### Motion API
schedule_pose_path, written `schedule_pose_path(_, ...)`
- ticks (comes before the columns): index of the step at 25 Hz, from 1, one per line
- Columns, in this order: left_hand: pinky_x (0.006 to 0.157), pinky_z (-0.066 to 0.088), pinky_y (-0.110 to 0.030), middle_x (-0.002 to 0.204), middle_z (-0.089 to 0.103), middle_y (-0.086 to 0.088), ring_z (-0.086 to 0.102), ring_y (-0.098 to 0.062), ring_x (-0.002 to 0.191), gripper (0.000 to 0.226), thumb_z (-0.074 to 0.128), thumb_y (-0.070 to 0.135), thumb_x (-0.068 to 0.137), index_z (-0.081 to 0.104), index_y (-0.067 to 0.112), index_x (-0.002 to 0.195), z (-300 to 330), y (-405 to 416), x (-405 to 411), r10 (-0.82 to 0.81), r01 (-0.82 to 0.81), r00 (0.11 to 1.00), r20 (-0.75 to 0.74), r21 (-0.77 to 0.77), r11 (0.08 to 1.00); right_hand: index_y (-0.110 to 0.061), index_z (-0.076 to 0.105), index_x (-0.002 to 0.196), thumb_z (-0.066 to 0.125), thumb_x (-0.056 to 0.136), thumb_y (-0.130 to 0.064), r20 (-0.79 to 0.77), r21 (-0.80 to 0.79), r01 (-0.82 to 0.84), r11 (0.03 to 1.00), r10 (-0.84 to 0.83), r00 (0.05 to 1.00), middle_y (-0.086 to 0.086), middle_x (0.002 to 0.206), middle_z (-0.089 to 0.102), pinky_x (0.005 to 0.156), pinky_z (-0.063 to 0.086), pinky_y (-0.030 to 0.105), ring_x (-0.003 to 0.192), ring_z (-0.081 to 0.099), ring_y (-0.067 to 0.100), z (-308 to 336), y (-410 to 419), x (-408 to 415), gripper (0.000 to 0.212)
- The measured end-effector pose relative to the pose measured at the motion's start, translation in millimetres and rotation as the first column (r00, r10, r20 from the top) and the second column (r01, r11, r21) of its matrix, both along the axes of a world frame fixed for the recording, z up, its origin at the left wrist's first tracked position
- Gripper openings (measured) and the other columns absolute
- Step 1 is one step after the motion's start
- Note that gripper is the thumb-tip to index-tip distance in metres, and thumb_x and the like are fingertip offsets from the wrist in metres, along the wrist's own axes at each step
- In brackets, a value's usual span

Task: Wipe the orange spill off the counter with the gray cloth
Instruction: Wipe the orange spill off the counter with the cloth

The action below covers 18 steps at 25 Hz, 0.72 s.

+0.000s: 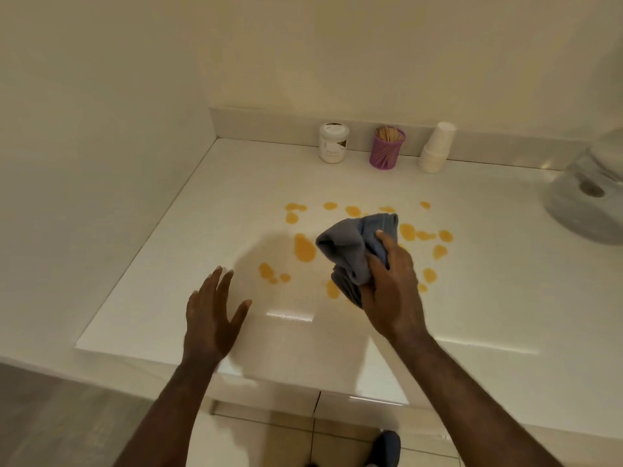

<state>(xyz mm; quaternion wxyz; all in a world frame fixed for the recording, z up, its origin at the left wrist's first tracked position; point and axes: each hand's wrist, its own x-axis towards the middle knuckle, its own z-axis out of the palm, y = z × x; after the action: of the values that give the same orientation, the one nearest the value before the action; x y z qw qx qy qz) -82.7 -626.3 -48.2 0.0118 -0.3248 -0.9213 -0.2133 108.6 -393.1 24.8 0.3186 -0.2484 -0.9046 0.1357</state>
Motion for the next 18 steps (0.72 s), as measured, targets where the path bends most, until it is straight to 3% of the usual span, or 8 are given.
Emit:
schedule_pose_path(4,0.114,0.026,-0.059,0.157,0.028,-0.011,0.033,-0.033,0.140,0.077,0.033,0.066,0.087,0.024,0.018,0.147,-15.1,-0.3,-3.9,0.026,-0.025,0.999,0.041,-0.022,0.999,-0.005,0.066,0.123,0.070,0.090,-0.016,0.210,-0.052,0.041,0.998,-0.029,0.977,0.023,0.147,0.047,0.101,0.046,0.057,0.130,0.046,0.047,-27.0,-5.0,-9.2,0.035)
schedule_pose_path(7,0.112,0.029,-0.059,0.157,0.027,-0.011,0.037,-0.034,0.137,0.077,0.031,0.067,0.088,0.023,0.019,0.148,-20.0,0.4,-6.8,0.022,-0.021,0.999,0.033,-0.016,1.000,-0.015,0.064,0.127,0.056,0.098,-0.032,0.367,-0.067,0.052,0.996,-0.024,0.930,0.016,0.156,0.038,0.112,0.031,0.055,0.145,0.026,0.043,-43.6,-2.7,-15.5,0.035)
schedule_pose_path(9,0.113,0.028,-0.058,0.157,0.027,-0.009,0.040,-0.034,0.135,0.077,0.031,0.067,0.088,0.023,0.021,0.148,-22.0,0.3,-6.4,0.028,-0.028,0.999,0.038,0.001,1.000,-0.016,0.054,0.138,0.048,0.097,-0.043,0.425,-0.072,0.083,0.994,-0.045,0.904,0.013,0.158,0.035,0.119,0.016,0.058,0.149,0.013,0.043,-51.6,-4.9,-18.4,0.050)
schedule_pose_path(11,0.114,0.027,-0.056,0.158,0.027,-0.007,0.039,-0.035,0.135,0.077,0.031,0.067,0.087,0.021,0.023,0.149,-23.7,-0.2,-5.3,0.038,-0.039,0.998,0.053,0.016,0.999,-0.019,0.043,0.148,0.031,0.094,-0.062,0.448,-0.062,0.079,0.995,-0.043,0.893,0.009,0.160,0.032,0.123,-0.001,0.054,0.151,0.007,0.039,-55.4,-7.0,-22.6,0.070)
schedule_pose_path(14,0.116,0.025,-0.055,0.160,0.023,-0.003,0.030,-0.036,0.142,0.079,0.028,0.071,0.086,0.016,0.028,0.151,-26.1,-2.1,-6.1,0.053,-0.055,0.994,0.098,0.016,0.998,-0.029,0.035,0.151,0.001,0.092,-0.070,0.437,-0.073,0.022,0.997,0.013,0.899,0.003,0.163,0.027,0.122,-0.006,0.055,0.153,0.003,0.034,-57.5,-0.1,-34.5,0.080)
schedule_pose_path(16,0.116,0.025,-0.054,0.160,0.022,-0.002,0.027,-0.034,0.144,0.079,0.027,0.073,0.086,0.014,0.029,0.151,-27.4,-3.3,-6.4,0.050,-0.052,0.993,0.106,0.020,0.998,-0.034,0.028,0.153,0.000,0.092,-0.069,0.525,-0.062,-0.027,0.998,0.056,0.849,0.003,0.165,0.020,0.121,-0.006,0.058,0.153,0.000,0.034,-61.6,7.3,-42.7,0.075)
schedule_pose_path(18,0.117,0.022,-0.053,0.160,0.022,-0.002,0.026,-0.033,0.145,0.080,0.028,0.073,0.086,0.013,0.030,0.151,-28.8,-3.7,-6.9,0.049,-0.052,0.992,0.115,0.030,0.998,-0.040,0.022,0.154,0.011,0.094,-0.068,0.611,-0.053,-0.045,0.998,0.068,0.788,0.003,0.167,0.011,0.119,-0.006,0.062,0.153,-0.004,0.035,-71.9,10.1,-45.9,0.067)
